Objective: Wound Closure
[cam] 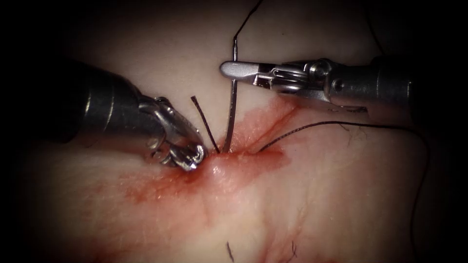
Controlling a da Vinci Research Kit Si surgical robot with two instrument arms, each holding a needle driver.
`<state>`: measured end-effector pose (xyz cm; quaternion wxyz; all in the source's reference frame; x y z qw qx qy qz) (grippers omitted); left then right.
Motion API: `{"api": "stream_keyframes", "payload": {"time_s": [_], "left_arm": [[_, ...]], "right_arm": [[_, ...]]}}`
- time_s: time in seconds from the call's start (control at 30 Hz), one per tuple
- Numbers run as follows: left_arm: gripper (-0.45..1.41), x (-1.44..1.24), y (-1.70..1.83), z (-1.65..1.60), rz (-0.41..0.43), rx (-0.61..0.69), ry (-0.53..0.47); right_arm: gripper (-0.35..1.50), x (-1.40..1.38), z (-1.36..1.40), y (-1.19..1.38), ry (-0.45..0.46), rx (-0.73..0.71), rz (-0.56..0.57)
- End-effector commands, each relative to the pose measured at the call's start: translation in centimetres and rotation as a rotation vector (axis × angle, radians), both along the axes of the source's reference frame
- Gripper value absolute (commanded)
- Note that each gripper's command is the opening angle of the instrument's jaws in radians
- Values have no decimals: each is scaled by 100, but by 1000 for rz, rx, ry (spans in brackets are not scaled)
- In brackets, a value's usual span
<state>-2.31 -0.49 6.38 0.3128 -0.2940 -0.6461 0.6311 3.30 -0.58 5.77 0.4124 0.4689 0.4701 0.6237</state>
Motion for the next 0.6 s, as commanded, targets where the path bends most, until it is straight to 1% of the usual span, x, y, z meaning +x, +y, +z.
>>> {"api": "stream_keyframes", "payload": {"time_s": [0.03,0.3,0.6], "left_arm": [[-45,-5,0,5,0,-1,0],[-45,-5,0,5,0,-1,0],[-45,-5,0,5,1,-2,-1]], "right_arm": [[-35,8,3,3,1,12,0],[-35,7,5,-2,16,89,6],[-35,8,7,-8,26,142,3]]}}
